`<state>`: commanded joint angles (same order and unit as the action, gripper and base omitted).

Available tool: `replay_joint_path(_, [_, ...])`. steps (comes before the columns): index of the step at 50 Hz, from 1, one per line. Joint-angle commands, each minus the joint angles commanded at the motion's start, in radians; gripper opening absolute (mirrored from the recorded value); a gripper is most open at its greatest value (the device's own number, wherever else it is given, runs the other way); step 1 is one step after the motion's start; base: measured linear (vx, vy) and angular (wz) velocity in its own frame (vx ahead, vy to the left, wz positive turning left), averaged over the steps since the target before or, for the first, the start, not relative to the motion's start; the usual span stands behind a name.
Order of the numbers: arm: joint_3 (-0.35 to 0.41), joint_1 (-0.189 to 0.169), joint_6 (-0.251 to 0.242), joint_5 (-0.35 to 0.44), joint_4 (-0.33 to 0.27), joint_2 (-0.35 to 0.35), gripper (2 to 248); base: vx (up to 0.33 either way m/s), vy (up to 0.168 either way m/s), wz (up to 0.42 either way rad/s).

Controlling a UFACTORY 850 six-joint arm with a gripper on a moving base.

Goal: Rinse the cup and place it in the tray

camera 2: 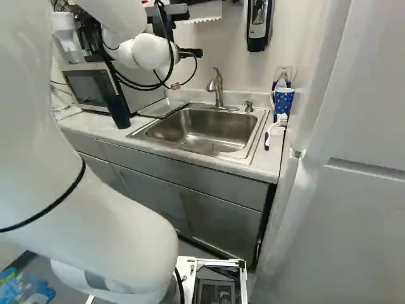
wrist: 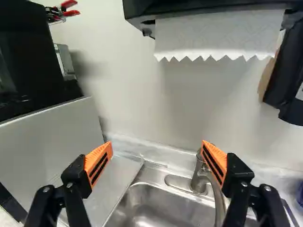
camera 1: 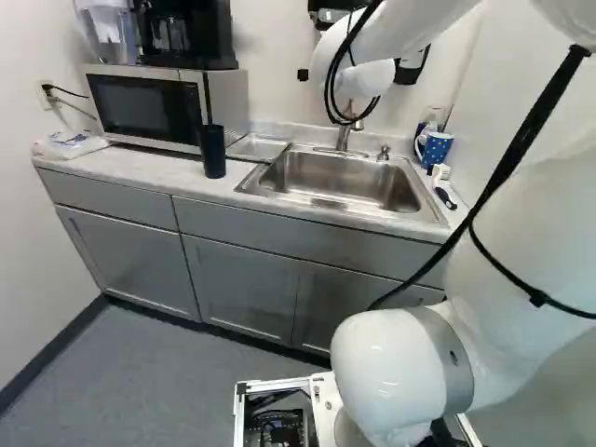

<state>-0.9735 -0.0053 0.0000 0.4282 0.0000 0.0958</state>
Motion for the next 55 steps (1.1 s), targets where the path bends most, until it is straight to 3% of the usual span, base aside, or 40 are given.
replay_joint_path(28, [-0.119, -0.028, 0.000, -0.134, 0.010, -0.122, 247, 0.000, 0.000, 0.000])
replay_joint_path(55, [-0.239, -0.066, 0.000, -0.259, 0.062, -0.237, 247, 0.000, 0.000, 0.000])
